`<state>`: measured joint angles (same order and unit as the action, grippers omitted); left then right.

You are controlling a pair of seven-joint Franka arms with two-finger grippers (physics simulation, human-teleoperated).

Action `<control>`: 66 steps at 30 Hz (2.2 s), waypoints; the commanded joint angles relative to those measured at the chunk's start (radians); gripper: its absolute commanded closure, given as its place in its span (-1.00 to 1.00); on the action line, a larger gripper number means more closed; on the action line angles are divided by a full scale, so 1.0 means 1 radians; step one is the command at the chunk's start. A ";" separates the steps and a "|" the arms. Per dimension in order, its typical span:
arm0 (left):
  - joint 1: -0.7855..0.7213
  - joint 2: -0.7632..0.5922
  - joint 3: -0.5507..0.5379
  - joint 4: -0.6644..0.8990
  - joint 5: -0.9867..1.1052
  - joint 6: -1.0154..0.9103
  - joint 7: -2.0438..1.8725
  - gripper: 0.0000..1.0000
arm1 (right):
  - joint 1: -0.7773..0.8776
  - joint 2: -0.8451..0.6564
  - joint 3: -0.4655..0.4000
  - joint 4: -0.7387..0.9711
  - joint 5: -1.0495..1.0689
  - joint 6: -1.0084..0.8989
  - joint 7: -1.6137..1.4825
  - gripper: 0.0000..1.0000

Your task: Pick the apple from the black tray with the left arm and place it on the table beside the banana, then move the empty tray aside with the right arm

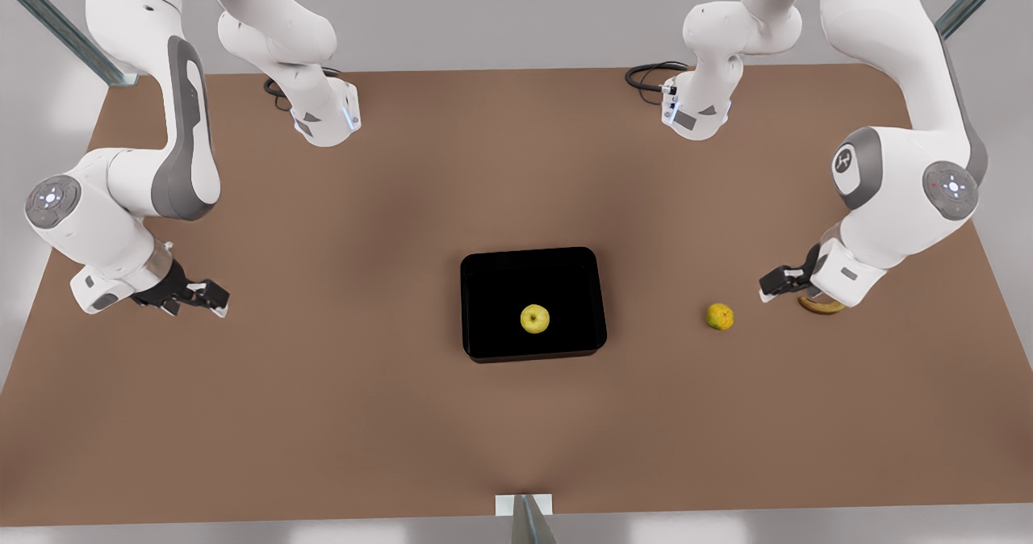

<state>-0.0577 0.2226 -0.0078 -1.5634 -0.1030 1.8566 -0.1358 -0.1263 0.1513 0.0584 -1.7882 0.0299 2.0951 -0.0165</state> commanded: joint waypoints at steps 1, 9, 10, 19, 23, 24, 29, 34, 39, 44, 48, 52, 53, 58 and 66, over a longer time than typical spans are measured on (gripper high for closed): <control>-0.030 0.007 -0.006 -0.001 0.003 0.013 -0.019 -1.00 | 0.002 -0.001 0.000 0.003 0.001 0.014 0.004 -1.00; -0.425 0.107 -0.038 0.097 0.092 0.084 -0.549 -1.00 | 0.004 0.200 0.003 0.164 -0.004 0.016 0.001 -1.00; -0.510 0.123 -0.038 0.095 0.163 0.084 -0.703 -1.00 | 0.004 0.159 0.006 0.170 -0.004 -0.029 0.000 -1.00; -0.593 0.488 -0.024 0.220 0.170 0.337 -1.041 -1.00 | 0.005 0.163 0.006 0.293 -0.004 -0.194 -0.003 -1.00; -0.596 0.586 -0.011 0.295 0.175 0.388 -1.038 -1.00 | 0.005 0.165 0.006 0.291 -0.005 -0.194 -0.003 -1.00; -0.596 0.600 -0.009 0.296 0.175 0.408 -1.035 -1.00 | 0.005 0.165 0.006 0.291 -0.005 -0.194 -0.003 -1.00; -0.620 0.650 -0.009 0.287 0.315 0.452 -1.033 -1.00 | 0.007 0.165 0.008 0.291 -0.005 -0.194 -0.003 -1.00; -0.646 0.653 -0.009 0.253 0.376 0.454 -1.032 -1.00 | 0.007 0.165 0.008 0.291 -0.005 -0.194 -0.003 -1.00; -0.653 0.650 -0.009 0.203 0.416 0.483 -1.038 -1.00 | 0.007 0.165 0.008 0.291 -0.005 -0.194 -0.003 -1.00; -0.651 0.655 -0.011 0.195 0.416 0.536 -1.061 -1.00 | 0.007 0.165 0.008 0.291 -0.024 -0.194 -0.002 -1.00; -0.656 0.675 -0.009 0.195 0.417 0.555 -1.062 -1.00 | 0.007 0.165 0.008 0.291 -0.024 -0.194 -0.002 -1.00; -0.662 0.682 -0.009 0.195 0.417 0.559 -1.062 -1.00 | 0.005 0.165 0.008 0.291 -0.024 -0.194 -0.002 -1.00; -0.665 0.684 -0.008 0.194 0.419 0.559 -1.062 -1.00 | 0.005 0.165 0.008 0.291 -0.024 -0.194 -0.002 -1.00; -0.666 0.686 -0.008 0.164 0.462 0.559 -1.062 -0.67 | 0.007 0.165 0.008 0.289 -0.024 -0.196 -0.002 -1.00; -0.619 0.478 -0.012 0.152 0.361 0.207 -0.823 -0.54 | 0.005 0.165 0.008 0.289 -0.024 -0.196 -0.002 -1.00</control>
<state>-0.6836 0.7209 -0.0193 -1.4130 0.3073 2.2606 -1.1177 -0.1210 0.3171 0.0659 -1.4992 0.0052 1.8996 -0.0168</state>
